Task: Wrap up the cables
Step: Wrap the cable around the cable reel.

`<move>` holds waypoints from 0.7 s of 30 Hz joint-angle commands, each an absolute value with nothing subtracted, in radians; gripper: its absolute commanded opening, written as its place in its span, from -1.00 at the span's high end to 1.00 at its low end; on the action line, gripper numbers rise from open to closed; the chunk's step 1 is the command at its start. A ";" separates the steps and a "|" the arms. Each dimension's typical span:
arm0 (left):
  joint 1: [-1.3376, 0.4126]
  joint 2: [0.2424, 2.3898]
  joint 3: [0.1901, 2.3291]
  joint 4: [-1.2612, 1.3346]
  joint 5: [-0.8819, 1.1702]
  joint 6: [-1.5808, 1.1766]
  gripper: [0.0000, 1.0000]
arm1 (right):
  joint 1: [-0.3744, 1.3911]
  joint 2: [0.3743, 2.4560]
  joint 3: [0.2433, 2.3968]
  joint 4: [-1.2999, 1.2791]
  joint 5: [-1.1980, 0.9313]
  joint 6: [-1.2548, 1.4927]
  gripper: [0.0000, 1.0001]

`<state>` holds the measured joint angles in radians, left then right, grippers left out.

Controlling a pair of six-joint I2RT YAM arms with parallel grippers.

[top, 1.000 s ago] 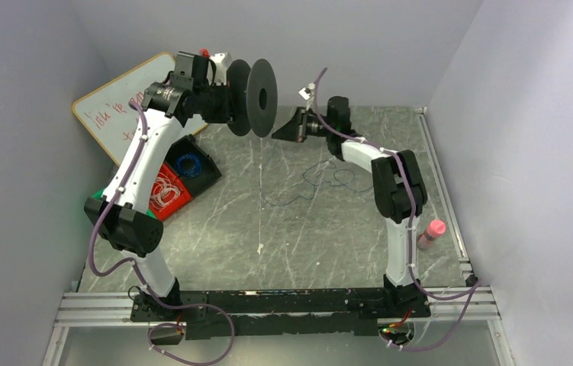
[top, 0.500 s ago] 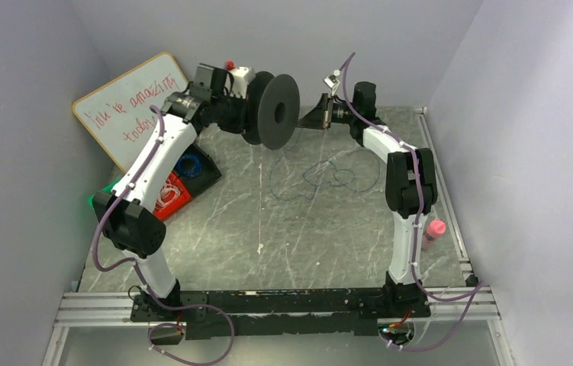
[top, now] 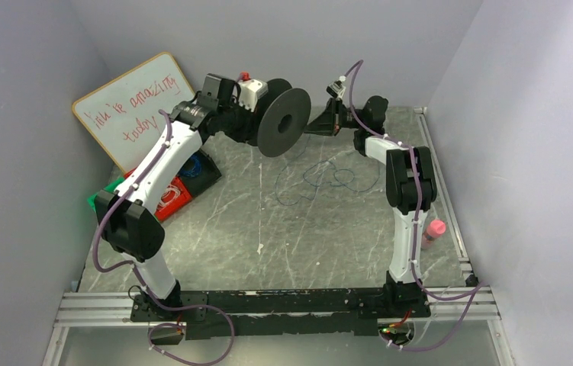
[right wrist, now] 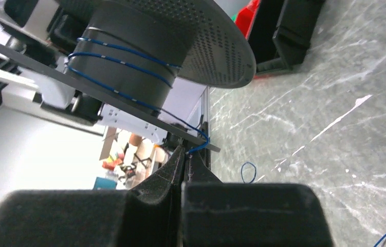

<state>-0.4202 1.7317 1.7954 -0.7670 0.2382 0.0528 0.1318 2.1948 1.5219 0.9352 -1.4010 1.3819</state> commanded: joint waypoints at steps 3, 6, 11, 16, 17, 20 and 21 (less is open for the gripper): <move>-0.408 1.696 1.775 -0.713 0.251 0.181 0.95 | 0.122 2.189 1.541 1.472 -1.509 1.816 1.00; -0.408 1.698 1.760 -0.702 0.246 0.200 0.95 | 0.110 2.163 1.518 1.395 -1.478 1.755 0.99; -0.410 1.689 1.718 -0.686 0.270 0.221 0.95 | 0.077 2.151 1.505 1.400 -1.404 1.777 0.81; -0.410 1.689 1.693 -0.674 0.311 0.202 0.95 | 0.072 2.146 1.476 1.506 -1.360 1.851 0.73; -0.410 1.691 1.692 -0.672 0.316 0.199 0.95 | 0.072 2.146 1.474 1.524 -1.355 1.867 0.72; -0.410 1.696 1.693 -0.668 0.319 0.190 0.95 | 0.072 2.150 1.478 1.558 -1.351 1.897 0.71; -0.411 1.698 1.695 -0.669 0.319 0.191 0.95 | 0.072 2.151 1.482 1.563 -1.352 1.903 0.71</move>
<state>-0.4168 1.7168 1.6752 -0.7166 0.3161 0.1757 0.0750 2.2139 1.4685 1.4166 -1.3930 1.8385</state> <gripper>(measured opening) 0.059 0.140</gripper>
